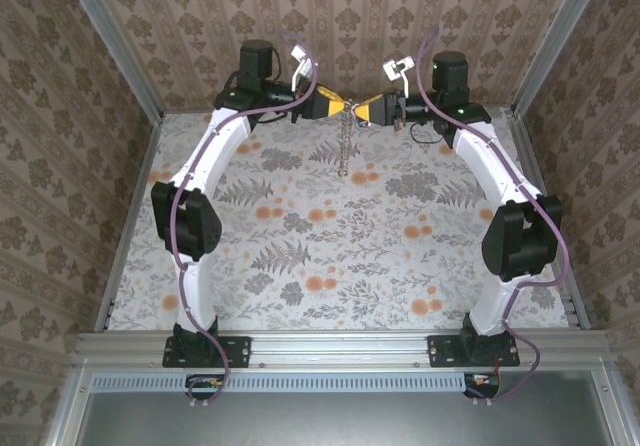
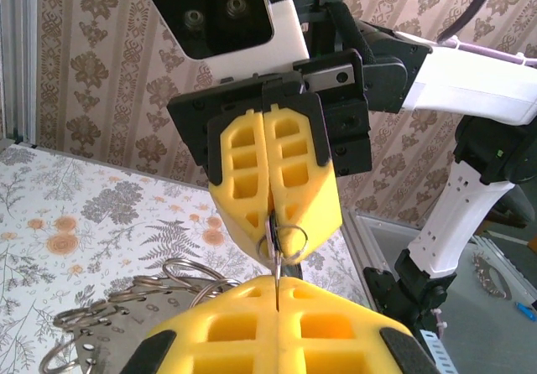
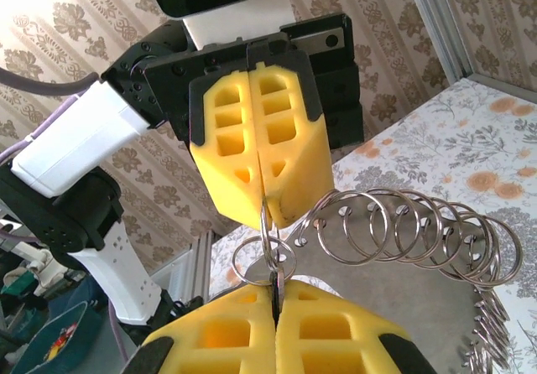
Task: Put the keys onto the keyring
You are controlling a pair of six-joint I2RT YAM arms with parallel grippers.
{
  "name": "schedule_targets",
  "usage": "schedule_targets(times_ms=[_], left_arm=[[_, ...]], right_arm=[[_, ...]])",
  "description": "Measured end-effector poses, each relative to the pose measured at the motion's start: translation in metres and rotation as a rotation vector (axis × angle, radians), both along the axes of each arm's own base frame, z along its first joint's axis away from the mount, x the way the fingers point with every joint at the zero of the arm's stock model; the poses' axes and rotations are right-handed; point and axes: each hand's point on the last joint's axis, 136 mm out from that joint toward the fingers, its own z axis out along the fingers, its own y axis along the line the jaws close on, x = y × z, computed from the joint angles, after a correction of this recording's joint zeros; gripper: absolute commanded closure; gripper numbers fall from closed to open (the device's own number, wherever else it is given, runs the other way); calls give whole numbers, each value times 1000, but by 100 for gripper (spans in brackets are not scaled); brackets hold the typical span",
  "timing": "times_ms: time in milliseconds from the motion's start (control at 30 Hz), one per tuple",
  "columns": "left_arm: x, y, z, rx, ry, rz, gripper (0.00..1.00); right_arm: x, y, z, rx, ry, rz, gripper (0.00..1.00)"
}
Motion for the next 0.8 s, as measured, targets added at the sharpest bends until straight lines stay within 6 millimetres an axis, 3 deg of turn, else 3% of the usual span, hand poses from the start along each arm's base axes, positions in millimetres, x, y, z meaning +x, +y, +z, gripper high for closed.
schedule_targets(times_ms=[500, 800], left_arm=[[-4, -1, 5, -4, -11, -4, 100], [-2, -2, 4, 0, -11, 6, 100]], right_arm=[[1, -1, 21, -1, -29, -5, 100], [8, 0, 16, -3, -14, -2, 100]])
